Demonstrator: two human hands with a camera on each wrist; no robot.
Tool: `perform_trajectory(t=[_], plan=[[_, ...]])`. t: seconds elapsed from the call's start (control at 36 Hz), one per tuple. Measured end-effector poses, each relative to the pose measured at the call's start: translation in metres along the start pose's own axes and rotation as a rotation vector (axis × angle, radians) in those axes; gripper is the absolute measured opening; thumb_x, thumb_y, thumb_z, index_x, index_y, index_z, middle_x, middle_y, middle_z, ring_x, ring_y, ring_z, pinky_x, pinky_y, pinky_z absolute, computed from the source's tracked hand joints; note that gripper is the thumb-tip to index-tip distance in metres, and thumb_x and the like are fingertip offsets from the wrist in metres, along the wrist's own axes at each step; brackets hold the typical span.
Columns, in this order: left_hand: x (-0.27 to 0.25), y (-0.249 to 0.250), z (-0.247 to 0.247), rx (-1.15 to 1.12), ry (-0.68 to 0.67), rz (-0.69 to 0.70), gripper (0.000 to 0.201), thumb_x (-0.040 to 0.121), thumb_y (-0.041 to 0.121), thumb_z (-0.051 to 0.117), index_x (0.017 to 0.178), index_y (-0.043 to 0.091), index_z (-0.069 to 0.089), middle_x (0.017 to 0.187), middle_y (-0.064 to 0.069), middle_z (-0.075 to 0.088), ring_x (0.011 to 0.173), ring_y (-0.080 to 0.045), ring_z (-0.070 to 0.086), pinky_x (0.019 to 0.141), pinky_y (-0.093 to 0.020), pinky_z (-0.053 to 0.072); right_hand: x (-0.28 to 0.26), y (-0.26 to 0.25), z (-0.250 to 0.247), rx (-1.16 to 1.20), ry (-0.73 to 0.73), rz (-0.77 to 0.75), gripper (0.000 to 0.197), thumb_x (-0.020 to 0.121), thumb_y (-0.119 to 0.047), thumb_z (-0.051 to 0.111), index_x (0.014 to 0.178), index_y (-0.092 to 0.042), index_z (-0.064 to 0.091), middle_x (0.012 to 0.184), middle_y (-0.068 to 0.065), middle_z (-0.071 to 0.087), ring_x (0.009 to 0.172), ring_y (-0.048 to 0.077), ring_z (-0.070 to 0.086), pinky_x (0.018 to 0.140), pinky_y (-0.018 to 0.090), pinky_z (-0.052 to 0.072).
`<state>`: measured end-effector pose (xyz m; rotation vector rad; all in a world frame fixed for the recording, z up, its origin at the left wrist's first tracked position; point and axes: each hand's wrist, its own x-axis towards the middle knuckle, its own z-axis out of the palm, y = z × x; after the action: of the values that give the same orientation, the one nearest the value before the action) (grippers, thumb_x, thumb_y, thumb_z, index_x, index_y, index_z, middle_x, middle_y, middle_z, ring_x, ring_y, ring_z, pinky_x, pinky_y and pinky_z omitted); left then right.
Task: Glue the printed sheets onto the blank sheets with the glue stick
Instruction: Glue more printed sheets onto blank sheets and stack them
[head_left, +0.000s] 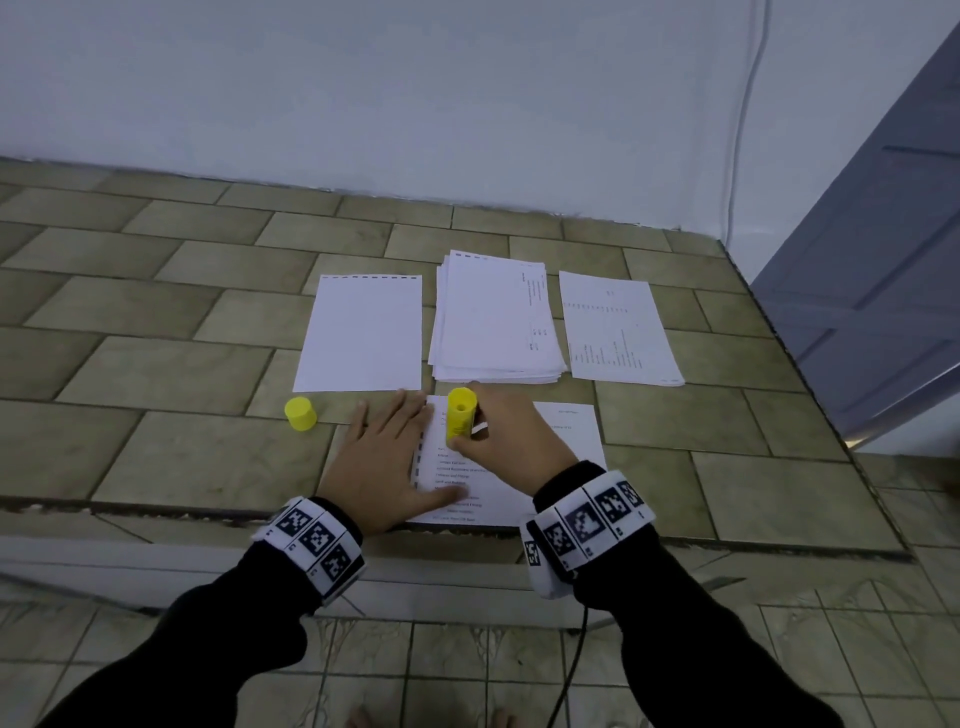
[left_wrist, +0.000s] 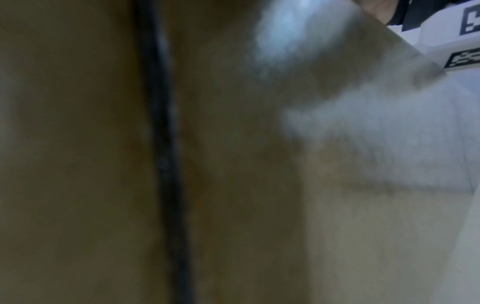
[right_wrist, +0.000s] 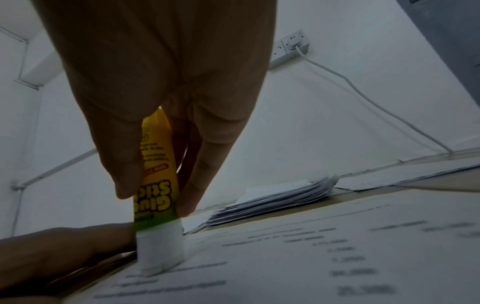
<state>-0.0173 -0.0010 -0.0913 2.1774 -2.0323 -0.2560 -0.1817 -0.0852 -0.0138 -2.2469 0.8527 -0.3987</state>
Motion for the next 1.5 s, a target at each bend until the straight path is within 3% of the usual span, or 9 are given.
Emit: perform_trajectory(t=[0.08, 0.28, 0.44, 0.58, 0.67, 0.81, 1.11, 1.25, 1.5], plan=[[-0.001, 0.002, -0.002, 0.01, -0.004, -0.003, 0.126, 0.062, 0.099, 0.01, 0.156, 0.016, 0.014, 0.164, 0.004, 0.007, 0.151, -0.012, -0.002, 0.121, -0.049, -0.004, -0.008, 0.013, -0.011, 0.028, 0.021, 0.054, 0.017, 0.084, -0.012, 0.069, 0.086, -0.017, 0.053, 0.09, 0.005, 0.065, 0.088, 0.018, 0.063, 0.082, 0.039, 0.055], [-0.001, 0.001, -0.002, 0.006, 0.008, 0.023, 0.128, 0.061, 0.1, 0.007, 0.156, 0.014, 0.015, 0.164, 0.002, 0.009, 0.151, -0.013, -0.003, 0.122, -0.042, -0.007, -0.035, 0.05, -0.043, 0.018, 0.142, 0.102, 0.012, 0.086, -0.014, 0.068, 0.084, -0.004, 0.063, 0.083, 0.008, 0.069, 0.078, 0.016, 0.067, 0.077, 0.034, 0.057], [-0.002, 0.0, 0.002, 0.008, 0.038, 0.03, 0.12, 0.067, 0.096, 0.006, 0.155, 0.015, 0.018, 0.163, 0.003, 0.011, 0.151, -0.013, -0.001, 0.122, -0.044, -0.006, -0.055, 0.073, -0.065, -0.006, 0.201, 0.143, 0.01, 0.081, -0.012, 0.074, 0.085, -0.01, 0.066, 0.09, 0.002, 0.071, 0.082, 0.011, 0.067, 0.076, 0.024, 0.055], [-0.003, -0.003, 0.005, -0.049, 0.109, 0.054, 0.085, 0.088, 0.066, 0.015, 0.153, 0.014, 0.028, 0.161, 0.002, 0.021, 0.15, -0.014, 0.006, 0.12, -0.044, -0.006, -0.062, 0.085, -0.073, -0.062, 0.219, 0.163, 0.014, 0.079, -0.013, 0.076, 0.088, -0.011, 0.065, 0.09, 0.001, 0.071, 0.082, 0.013, 0.066, 0.073, 0.019, 0.053], [-0.003, -0.002, 0.005, -0.061, 0.152, 0.059, 0.072, 0.092, 0.049, 0.014, 0.15, 0.011, 0.034, 0.159, -0.001, 0.03, 0.149, -0.018, 0.015, 0.12, -0.049, 0.004, -0.061, 0.085, -0.073, -0.108, 0.224, 0.158, 0.014, 0.08, -0.014, 0.074, 0.088, -0.009, 0.064, 0.088, 0.003, 0.069, 0.081, 0.016, 0.065, 0.072, 0.023, 0.053], [-0.003, -0.002, 0.007, -0.042, 0.154, 0.059, 0.069, 0.093, 0.043, 0.014, 0.149, 0.011, 0.036, 0.158, -0.002, 0.032, 0.148, -0.019, 0.019, 0.12, -0.052, 0.01, -0.051, 0.061, -0.054, -0.017, 0.161, 0.091, 0.015, 0.081, -0.014, 0.074, 0.091, -0.006, 0.066, 0.088, 0.003, 0.07, 0.078, 0.01, 0.066, 0.074, 0.028, 0.056], [-0.002, -0.004, 0.007, -0.056, 0.118, 0.076, 0.067, 0.095, 0.043, 0.016, 0.148, 0.008, 0.038, 0.156, -0.007, 0.034, 0.147, -0.026, 0.023, 0.117, -0.057, 0.015, -0.028, -0.001, 0.01, 0.103, -0.127, -0.219, 0.011, 0.083, -0.013, 0.072, 0.085, -0.012, 0.061, 0.086, 0.004, 0.065, 0.077, 0.016, 0.061, 0.073, 0.038, 0.056], [-0.002, -0.008, 0.01, -0.033, 0.111, 0.09, 0.062, 0.097, 0.04, 0.024, 0.146, 0.007, 0.041, 0.153, -0.009, 0.039, 0.144, -0.029, 0.029, 0.114, -0.059, 0.021, -0.024, -0.006, 0.015, 0.082, -0.137, -0.22, 0.013, 0.084, -0.014, 0.07, 0.091, -0.007, 0.062, 0.089, 0.007, 0.066, 0.079, 0.019, 0.061, 0.075, 0.04, 0.054], [-0.001, -0.004, 0.006, -0.015, 0.124, 0.063, 0.066, 0.096, 0.042, 0.016, 0.146, 0.008, 0.042, 0.154, -0.006, 0.038, 0.146, -0.026, 0.027, 0.116, -0.056, 0.019, -0.035, 0.014, -0.005, 0.125, -0.152, -0.156, 0.012, 0.082, -0.014, 0.074, 0.089, -0.009, 0.065, 0.09, 0.003, 0.068, 0.083, 0.014, 0.063, 0.076, 0.036, 0.055]])
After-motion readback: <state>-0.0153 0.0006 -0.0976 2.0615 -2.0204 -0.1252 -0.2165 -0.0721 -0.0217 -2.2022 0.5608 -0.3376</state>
